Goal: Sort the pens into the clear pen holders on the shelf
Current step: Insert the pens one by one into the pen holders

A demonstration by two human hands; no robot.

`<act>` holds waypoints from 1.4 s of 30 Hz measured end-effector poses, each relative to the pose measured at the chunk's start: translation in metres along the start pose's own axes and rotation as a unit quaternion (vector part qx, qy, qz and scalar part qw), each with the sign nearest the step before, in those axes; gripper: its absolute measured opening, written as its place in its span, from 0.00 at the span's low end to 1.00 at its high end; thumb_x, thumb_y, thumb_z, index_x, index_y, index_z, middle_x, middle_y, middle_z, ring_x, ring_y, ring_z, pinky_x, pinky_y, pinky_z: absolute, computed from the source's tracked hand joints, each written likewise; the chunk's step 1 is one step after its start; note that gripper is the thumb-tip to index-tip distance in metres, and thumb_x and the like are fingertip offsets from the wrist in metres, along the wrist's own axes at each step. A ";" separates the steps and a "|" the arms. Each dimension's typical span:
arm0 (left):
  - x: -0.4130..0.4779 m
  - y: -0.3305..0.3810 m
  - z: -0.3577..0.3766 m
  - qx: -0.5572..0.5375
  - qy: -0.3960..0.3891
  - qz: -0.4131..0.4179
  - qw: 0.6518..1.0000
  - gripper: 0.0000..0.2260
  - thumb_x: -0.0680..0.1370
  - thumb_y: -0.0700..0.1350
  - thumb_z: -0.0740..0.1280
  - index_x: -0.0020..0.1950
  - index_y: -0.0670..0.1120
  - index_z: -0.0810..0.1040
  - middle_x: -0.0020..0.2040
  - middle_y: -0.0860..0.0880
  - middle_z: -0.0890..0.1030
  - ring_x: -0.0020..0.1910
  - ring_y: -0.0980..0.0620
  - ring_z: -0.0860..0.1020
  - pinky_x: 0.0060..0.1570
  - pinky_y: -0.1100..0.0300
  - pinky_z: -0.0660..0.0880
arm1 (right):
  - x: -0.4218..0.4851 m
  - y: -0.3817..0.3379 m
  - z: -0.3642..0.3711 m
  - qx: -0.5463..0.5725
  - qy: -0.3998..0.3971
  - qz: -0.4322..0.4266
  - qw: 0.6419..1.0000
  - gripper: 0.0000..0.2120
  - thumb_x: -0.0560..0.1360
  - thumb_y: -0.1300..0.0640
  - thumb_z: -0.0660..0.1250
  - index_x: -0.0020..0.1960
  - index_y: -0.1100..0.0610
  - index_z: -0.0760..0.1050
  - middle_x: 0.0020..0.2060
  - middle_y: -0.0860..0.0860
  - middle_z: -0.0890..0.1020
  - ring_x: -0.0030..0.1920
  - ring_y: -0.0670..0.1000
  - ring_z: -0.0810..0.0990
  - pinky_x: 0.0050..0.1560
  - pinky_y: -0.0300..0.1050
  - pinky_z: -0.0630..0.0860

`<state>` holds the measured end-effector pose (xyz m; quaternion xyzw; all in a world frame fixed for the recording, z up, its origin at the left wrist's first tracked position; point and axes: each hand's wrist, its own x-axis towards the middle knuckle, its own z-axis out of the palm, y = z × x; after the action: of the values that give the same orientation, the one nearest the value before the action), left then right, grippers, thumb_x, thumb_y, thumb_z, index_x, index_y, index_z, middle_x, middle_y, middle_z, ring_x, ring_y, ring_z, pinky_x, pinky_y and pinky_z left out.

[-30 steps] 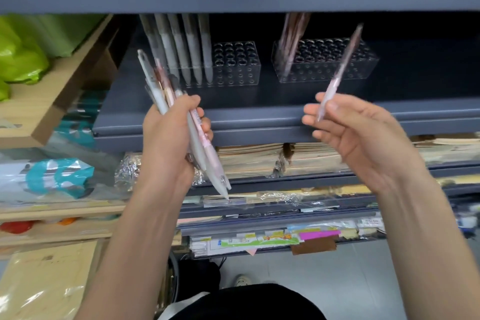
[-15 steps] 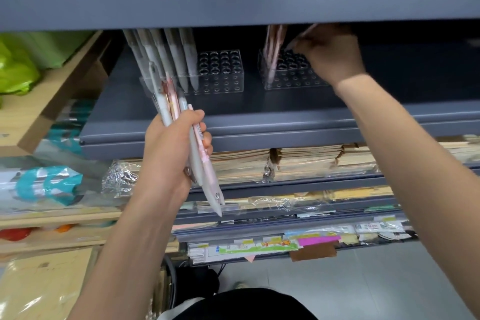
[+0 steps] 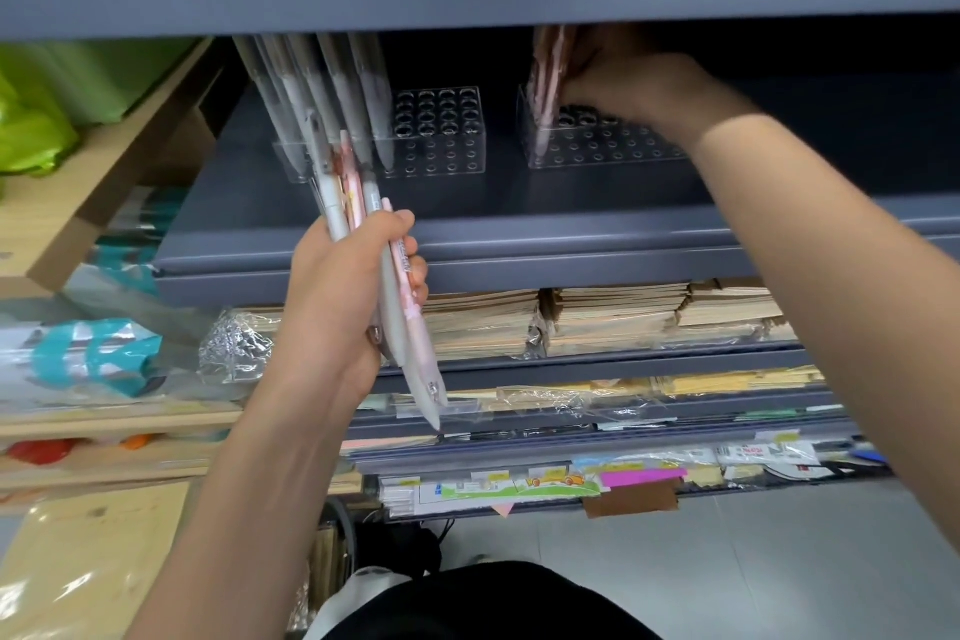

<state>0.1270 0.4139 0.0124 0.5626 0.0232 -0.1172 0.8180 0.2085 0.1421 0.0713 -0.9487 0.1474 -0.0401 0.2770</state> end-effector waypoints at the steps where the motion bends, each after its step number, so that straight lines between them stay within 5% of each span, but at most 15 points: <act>1: -0.001 0.000 -0.001 0.002 0.001 0.000 1.000 0.06 0.77 0.38 0.69 0.50 0.44 0.72 0.30 0.50 0.74 0.26 0.53 0.72 0.25 0.62 0.70 | -0.001 0.001 0.000 0.013 0.006 0.003 1.000 0.30 0.59 0.43 0.73 0.59 0.52 0.77 0.55 0.52 0.81 0.58 0.55 0.79 0.62 0.52 0.75; 12: -0.006 0.002 0.001 0.005 -0.019 -0.005 1.000 0.07 0.78 0.40 0.70 0.51 0.43 0.73 0.32 0.50 0.76 0.28 0.53 0.74 0.26 0.62 0.72 | -0.024 0.002 0.000 -0.017 0.078 0.005 0.997 0.19 0.74 0.46 0.69 0.62 0.51 0.77 0.58 0.51 0.81 0.58 0.52 0.79 0.53 0.38 0.71; 14: -0.005 0.002 0.006 -0.004 -0.008 0.001 1.000 0.06 0.78 0.41 0.70 0.51 0.43 0.73 0.32 0.50 0.78 0.29 0.53 0.75 0.27 0.62 0.72 | -0.043 0.002 -0.002 0.047 0.161 -0.003 0.986 0.14 0.75 0.53 0.68 0.59 0.53 0.79 0.56 0.50 0.82 0.58 0.50 0.79 0.58 0.37 0.72; 16: -0.004 0.002 0.010 -0.012 0.005 0.006 1.000 0.06 0.78 0.41 0.71 0.52 0.43 0.75 0.34 0.49 0.80 0.29 0.53 0.76 0.27 0.62 0.73 | -0.078 0.000 0.000 0.195 0.197 0.002 0.961 0.05 0.74 0.58 0.67 0.48 0.54 0.81 0.43 0.52 0.84 0.46 0.53 0.83 0.47 0.45 0.78; 19: -0.003 0.001 0.016 -0.019 0.009 0.011 1.000 0.07 0.78 0.43 0.71 0.52 0.44 0.75 0.36 0.49 0.82 0.30 0.54 0.77 0.28 0.62 0.74 | -0.150 -0.006 0.017 0.400 0.046 -0.026 0.915 0.07 0.76 0.58 0.69 0.40 0.59 0.81 0.31 0.53 0.82 0.28 0.50 0.77 0.25 0.42 0.71; 23: -0.001 -0.003 0.021 -0.009 0.044 0.022 0.999 0.09 0.78 0.44 0.71 0.54 0.43 0.75 0.35 0.51 0.82 0.30 0.54 0.78 0.28 0.61 0.74 | -0.202 -0.024 0.050 0.419 -0.094 -0.026 0.903 0.10 0.73 0.54 0.73 0.41 0.62 0.80 0.33 0.57 0.84 0.27 0.51 0.78 0.24 0.42 0.73; 32: 0.002 -0.004 0.038 -0.002 0.076 0.043 0.996 0.08 0.78 0.44 0.71 0.52 0.45 0.74 0.34 0.50 0.82 0.29 0.53 0.78 0.28 0.59 0.74 | -0.196 -0.032 0.075 0.362 -0.078 0.000 0.929 0.05 0.71 0.54 0.75 0.42 0.55 0.82 0.28 0.48 0.82 0.24 0.42 0.76 0.24 0.33 0.69; 42: 0.006 -0.012 0.055 -0.002 0.078 0.030 0.997 0.04 0.78 0.43 0.68 0.50 0.45 0.75 0.33 0.50 0.81 0.27 0.55 0.76 0.27 0.62 0.74 | -0.194 -0.007 0.077 0.520 -0.101 0.010 0.848 0.04 0.75 0.64 0.68 0.42 0.62 0.80 0.32 0.56 0.82 0.22 0.49 0.72 0.23 0.40 0.70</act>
<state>0.1252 0.3578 0.0206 0.5688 0.0700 -0.0483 0.8180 0.0375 0.2456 0.0109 -0.6628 0.0860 -0.0117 0.7438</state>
